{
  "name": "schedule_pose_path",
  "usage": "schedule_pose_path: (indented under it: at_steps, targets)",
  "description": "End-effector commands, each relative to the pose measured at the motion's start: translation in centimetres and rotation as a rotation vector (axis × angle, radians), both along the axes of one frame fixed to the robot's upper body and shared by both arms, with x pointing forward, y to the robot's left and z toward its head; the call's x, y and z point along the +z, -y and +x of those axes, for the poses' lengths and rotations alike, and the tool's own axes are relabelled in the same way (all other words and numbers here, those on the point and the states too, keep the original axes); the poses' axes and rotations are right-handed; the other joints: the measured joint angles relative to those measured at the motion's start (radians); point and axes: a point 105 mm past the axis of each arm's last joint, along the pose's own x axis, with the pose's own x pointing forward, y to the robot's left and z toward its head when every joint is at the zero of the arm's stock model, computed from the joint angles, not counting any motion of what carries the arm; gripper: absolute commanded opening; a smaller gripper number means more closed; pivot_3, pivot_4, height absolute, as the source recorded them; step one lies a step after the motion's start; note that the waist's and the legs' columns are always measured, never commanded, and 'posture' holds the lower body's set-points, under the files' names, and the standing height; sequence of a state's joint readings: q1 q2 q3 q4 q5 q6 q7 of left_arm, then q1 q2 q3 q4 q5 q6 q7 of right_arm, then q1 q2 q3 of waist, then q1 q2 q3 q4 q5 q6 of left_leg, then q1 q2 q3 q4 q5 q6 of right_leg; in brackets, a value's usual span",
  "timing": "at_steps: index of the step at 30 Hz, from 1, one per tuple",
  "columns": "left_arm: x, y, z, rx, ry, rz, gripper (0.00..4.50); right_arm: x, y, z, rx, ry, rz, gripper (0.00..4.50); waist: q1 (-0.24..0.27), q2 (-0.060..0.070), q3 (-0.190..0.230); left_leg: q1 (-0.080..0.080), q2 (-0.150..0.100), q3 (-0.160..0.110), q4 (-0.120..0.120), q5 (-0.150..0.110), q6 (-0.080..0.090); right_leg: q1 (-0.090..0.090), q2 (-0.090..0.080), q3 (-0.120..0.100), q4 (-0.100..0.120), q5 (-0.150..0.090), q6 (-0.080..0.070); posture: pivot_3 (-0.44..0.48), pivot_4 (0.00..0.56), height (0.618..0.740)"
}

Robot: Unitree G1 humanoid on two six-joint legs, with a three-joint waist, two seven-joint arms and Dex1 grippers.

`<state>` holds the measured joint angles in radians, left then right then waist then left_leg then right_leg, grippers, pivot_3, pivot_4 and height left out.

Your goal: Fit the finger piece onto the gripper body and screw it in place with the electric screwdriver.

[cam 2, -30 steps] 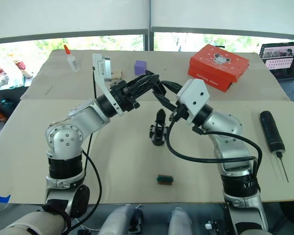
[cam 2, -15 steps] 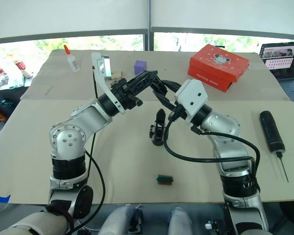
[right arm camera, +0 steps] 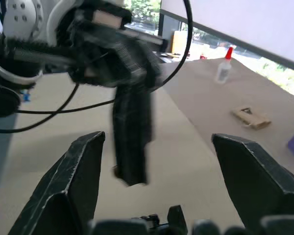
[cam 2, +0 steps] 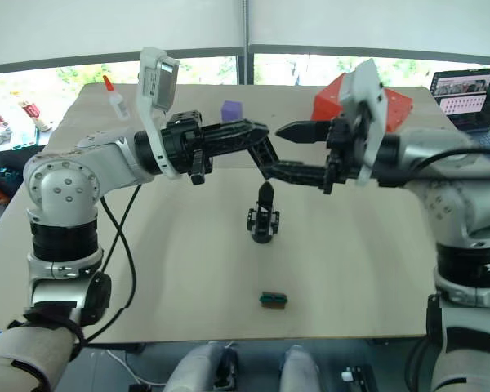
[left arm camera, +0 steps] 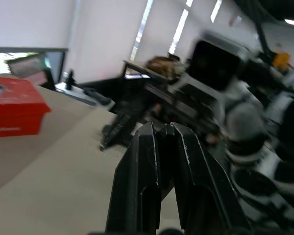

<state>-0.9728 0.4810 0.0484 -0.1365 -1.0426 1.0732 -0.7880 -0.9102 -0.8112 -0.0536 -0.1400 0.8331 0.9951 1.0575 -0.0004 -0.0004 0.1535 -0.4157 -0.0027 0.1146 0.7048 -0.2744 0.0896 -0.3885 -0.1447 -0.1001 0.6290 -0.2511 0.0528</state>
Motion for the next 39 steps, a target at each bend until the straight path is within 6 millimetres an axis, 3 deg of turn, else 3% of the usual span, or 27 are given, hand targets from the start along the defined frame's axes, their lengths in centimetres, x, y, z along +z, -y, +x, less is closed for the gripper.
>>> schedule_pose_path:
  at_steps: [1,5,11,25,33,35,39]
  targets:
    - [0.2,-0.7,-2.1,-0.173,0.0,0.038,0.0,0.9,-0.7,-1.3,0.142,-0.143,0.012,3.89,-0.004,0.0,0.0,0.0,0.0,0.0,0.0,0.0,0.0,0.0,0.0,0.0,0.0,0.0,0.0,0.0,0.15,0.74]
    - [-0.8,-0.5,-2.0,-0.204,-0.009,0.078,0.0,-1.0,-1.5,-1.1,0.158,-0.242,-0.079,3.89,0.002,0.0,0.0,0.001,-0.001,0.0,-0.001,0.0,0.0,0.0,-0.001,0.0,-0.001,0.0,0.0,0.0,0.15,0.74]
    - [-1.1,-0.2,-1.7,-0.216,-0.003,0.103,0.0,-0.4,-2.3,-1.4,0.203,-0.253,-0.059,2.11,0.006,-0.002,0.001,0.0,-0.001,0.0,-0.001,0.0,0.0,0.0,-0.001,0.0,0.0,0.0,0.0,0.0,0.15,0.74]
    - [-0.7,0.0,-1.2,-0.202,-0.018,0.064,0.0,-1.4,-3.0,-3.2,0.289,-0.194,-0.103,2.11,0.01,-0.002,0.001,0.0,-0.001,-0.001,0.0,0.0,0.0,0.0,-0.001,0.0,0.0,0.0,0.0,0.0,0.15,0.74]
    - [-1.0,0.0,-1.4,-0.205,-0.016,0.075,0.0,-1.1,-3.0,-3.2,0.291,-0.198,-0.088,2.11,0.009,-0.002,0.001,0.0,-0.001,0.0,0.0,0.0,0.0,0.0,-0.001,0.0,0.0,0.0,0.0,0.0,0.15,0.74]
    - [-1.0,0.0,-1.4,-0.204,-0.016,0.077,0.0,-1.0,-3.0,-3.2,0.292,-0.196,-0.085,1.57,0.01,-0.002,0.001,0.0,-0.001,0.0,0.0,0.0,0.0,0.0,-0.001,0.0,0.0,0.0,0.0,0.0,0.15,0.74]
    - [-1.6,0.0,-1.6,-0.208,-0.008,0.1,0.0,-1.0,-3.0,-3.2,0.302,-0.191,-0.088,1.57,0.009,-0.002,0.001,0.0,-0.001,0.0,0.0,0.0,0.0,0.0,-0.001,0.0,0.0,0.0,0.0,0.0,0.15,0.74]
